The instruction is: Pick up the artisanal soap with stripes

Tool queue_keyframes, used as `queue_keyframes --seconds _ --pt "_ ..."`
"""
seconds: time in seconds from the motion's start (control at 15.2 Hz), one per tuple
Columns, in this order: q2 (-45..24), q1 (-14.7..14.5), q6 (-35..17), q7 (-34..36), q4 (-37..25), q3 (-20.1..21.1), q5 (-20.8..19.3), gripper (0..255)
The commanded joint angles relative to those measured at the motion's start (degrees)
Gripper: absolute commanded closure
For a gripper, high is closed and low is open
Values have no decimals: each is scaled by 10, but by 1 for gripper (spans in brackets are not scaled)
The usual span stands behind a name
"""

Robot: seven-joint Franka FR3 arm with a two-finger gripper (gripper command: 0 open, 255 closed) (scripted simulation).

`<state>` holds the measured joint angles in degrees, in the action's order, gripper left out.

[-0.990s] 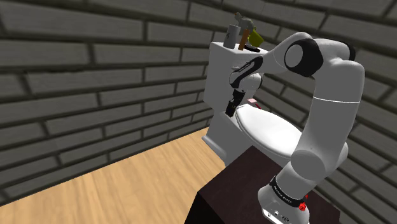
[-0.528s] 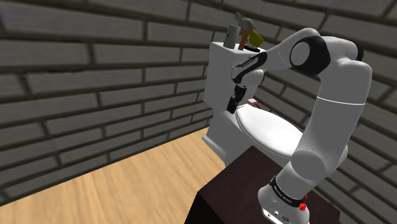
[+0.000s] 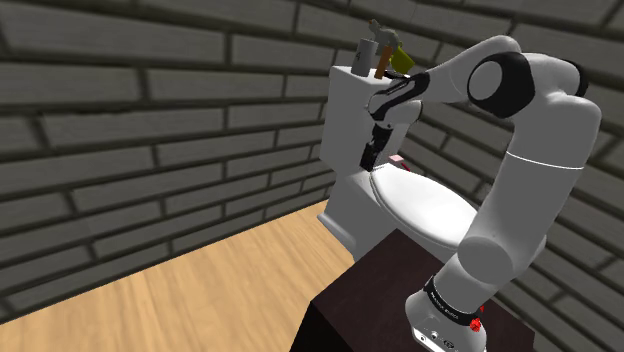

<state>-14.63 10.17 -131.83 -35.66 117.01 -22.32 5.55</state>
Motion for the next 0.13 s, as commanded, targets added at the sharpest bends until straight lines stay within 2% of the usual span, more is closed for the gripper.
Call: queue_keyframes --seconds 0.0,0.07 --pt "7 -1 8 3 -2 -1 -4 255" --pt "7 -1 8 3 -2 -1 -4 255"
